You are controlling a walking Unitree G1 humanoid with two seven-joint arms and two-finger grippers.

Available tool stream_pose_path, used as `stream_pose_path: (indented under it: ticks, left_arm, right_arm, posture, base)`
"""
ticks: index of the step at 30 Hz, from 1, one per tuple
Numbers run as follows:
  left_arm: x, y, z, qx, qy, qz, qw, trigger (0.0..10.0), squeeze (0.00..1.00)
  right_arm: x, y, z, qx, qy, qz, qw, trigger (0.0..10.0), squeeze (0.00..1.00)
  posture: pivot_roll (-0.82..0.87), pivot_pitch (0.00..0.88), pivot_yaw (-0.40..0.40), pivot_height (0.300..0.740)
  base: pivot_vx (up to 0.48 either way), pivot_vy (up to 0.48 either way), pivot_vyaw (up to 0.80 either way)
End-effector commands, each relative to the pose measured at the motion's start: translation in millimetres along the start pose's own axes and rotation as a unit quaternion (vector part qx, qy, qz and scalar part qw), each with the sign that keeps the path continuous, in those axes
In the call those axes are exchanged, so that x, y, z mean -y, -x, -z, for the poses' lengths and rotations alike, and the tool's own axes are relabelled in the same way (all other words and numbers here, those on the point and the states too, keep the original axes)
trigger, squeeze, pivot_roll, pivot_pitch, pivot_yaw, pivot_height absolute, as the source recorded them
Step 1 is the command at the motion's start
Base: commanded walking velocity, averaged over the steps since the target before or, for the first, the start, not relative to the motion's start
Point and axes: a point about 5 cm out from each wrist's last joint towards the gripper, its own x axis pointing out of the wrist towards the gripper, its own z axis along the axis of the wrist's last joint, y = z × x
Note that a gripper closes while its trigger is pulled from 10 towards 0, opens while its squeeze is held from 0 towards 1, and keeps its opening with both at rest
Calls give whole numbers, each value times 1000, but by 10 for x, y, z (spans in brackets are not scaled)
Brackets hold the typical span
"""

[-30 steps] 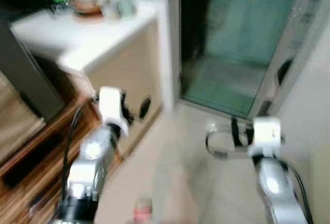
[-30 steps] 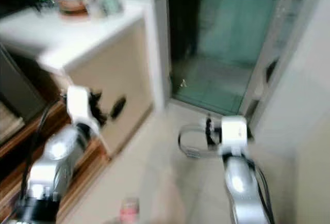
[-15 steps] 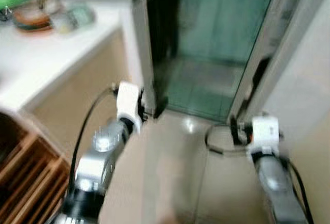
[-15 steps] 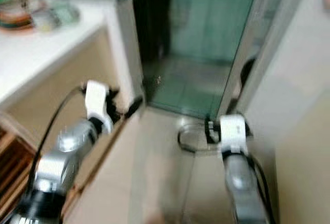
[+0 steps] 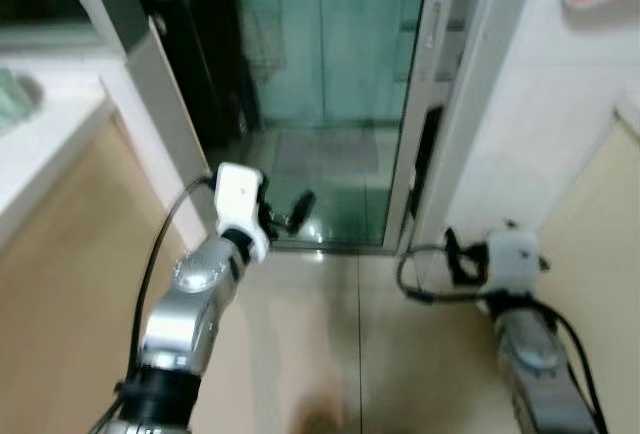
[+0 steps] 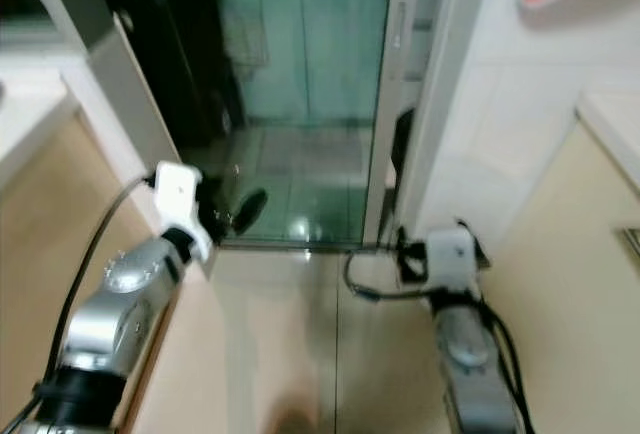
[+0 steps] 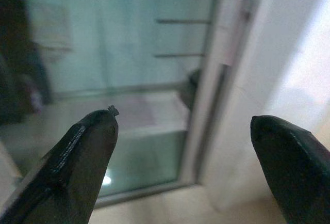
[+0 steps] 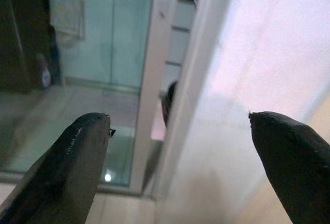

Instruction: Restocking fridge

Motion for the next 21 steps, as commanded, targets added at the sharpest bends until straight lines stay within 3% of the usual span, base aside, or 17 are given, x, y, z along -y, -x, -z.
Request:
stream_pose_path:
  ticks: [1,6,8,10,15,18,19,21]
  left_arm:
    - [-269,221,45,-4,-19,-46,999,10000,0]
    - [-334,548,-67,47,-32,-63,996,10000,0]
    - [-251,634,-135,74,-111,-54,990,10000,0]
    - [-148,604,-129,76,-141,-36,986,10000,0]
    - [-177,547,-83,66,-97,-61,991,10000,0]
    - [-205,537,-37,58,-65,-69,994,10000,0]
    - [-291,542,186,15,-16,-83,996,10000,0]
    - [-297,558,330,-12,-6,-84,996,10000,0]
  right_arm:
    - [-48,53,-79,18,-23,-15,999,10000,0]
    - [-95,191,-142,30,-64,-50,996,10000,0]
    - [-241,153,-124,14,-82,-100,991,10000,0]
    - [-326,38,-143,5,-72,-113,991,10000,0]
    - [-310,-75,-202,6,-9,-111,994,10000,0]
    - [-280,-74,-186,-3,-1,-107,994,10000,0]
    - [-266,-60,-195,-5,10,-110,994,10000,0]
    - [-216,-30,-198,-9,11,-106,994,10000,0]
  posture:
    - [-123,0,63,740]
    - [-97,4,48,740]
    - [-89,3,39,740]
    - [-79,0,24,740]
    - [-79,0,14,740]
    - [-82,0,14,740]
    - [-110,0,18,740]
    - [-133,14,-2,740]
  base:
    - [0,0,0]
    - [0,0,0]
    - [0,0,0]
    - [0,0,0]
    - [0,0,0]
    - [0,0,0]
    - [0,0,0]
    - [0,0,0]
